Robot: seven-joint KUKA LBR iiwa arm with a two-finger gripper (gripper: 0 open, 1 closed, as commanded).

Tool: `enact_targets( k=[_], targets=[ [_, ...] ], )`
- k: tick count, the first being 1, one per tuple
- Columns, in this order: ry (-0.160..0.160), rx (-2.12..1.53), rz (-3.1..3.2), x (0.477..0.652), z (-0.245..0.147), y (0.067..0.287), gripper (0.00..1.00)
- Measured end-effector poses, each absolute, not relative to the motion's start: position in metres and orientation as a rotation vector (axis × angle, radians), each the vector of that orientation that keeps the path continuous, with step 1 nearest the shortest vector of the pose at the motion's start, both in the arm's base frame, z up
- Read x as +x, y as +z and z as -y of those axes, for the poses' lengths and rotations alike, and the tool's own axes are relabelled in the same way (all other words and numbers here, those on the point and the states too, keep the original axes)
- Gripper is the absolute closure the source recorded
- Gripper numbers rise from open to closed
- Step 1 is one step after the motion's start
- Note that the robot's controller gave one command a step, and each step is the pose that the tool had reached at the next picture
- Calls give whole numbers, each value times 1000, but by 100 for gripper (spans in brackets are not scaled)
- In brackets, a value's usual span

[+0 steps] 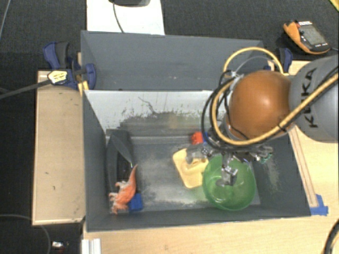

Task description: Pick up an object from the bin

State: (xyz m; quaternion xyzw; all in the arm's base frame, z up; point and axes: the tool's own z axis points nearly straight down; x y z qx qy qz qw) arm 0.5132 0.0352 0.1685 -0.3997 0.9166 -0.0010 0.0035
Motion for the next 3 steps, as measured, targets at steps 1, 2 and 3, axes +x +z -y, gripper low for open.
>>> enact_targets(
  k=[1, 2, 3],
  targets=[
    [-3, -1141, -2916, 510, -41, 178, 0],
    [1, -1046, -2948, 509, -58, 131, 100],
    [1, -1047, -2948, 508, -59, 128, 0]
  ],
)
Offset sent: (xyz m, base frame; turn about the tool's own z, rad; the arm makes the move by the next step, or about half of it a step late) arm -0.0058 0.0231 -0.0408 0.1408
